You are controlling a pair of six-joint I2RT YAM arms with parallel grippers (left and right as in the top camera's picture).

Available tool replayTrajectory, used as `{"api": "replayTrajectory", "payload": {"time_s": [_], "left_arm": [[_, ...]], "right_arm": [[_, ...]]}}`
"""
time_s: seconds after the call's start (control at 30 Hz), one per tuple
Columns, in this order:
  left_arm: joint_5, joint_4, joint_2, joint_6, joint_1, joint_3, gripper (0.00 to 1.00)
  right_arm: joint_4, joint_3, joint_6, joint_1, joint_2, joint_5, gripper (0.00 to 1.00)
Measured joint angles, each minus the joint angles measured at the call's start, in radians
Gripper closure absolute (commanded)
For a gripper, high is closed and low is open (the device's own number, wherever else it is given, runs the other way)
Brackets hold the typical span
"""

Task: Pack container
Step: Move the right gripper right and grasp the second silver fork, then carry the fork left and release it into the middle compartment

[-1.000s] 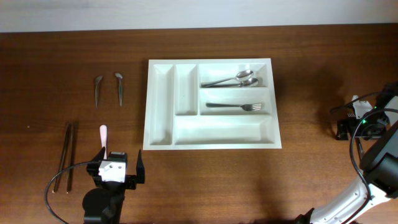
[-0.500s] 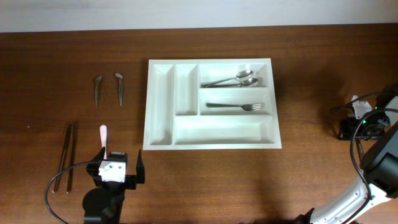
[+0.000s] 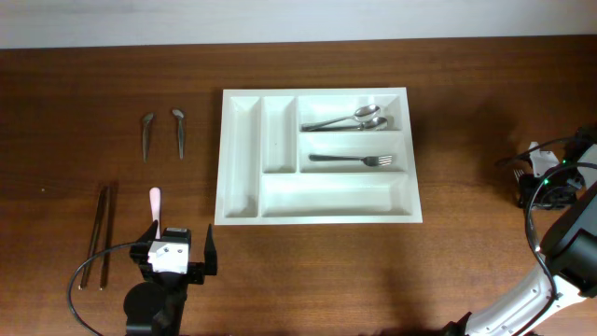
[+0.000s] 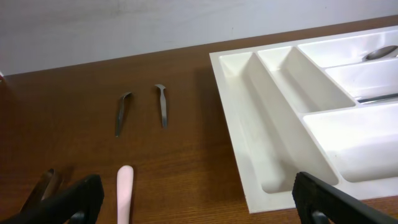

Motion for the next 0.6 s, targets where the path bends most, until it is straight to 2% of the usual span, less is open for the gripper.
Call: {"api": "replayTrajectory", "payload": {"time_s": [0.07, 0.4, 0.6], "left_arm": [[0.0, 0.0, 0.0, 0.0, 0.0, 0.0, 0.01], [0.0, 0.0, 0.0, 0.0, 0.0, 0.0, 0.01], [0.0, 0.0, 0.0, 0.0, 0.0, 0.0, 0.01]], "right_arm": [[0.0, 0.0, 0.009, 0.0, 0.0, 0.0, 0.96], [-0.004, 0.006, 0.054, 0.0, 0.0, -0.001, 0.96], [-0.056, 0.09, 0.169, 0.022, 0.034, -0.035, 0.96]]}}
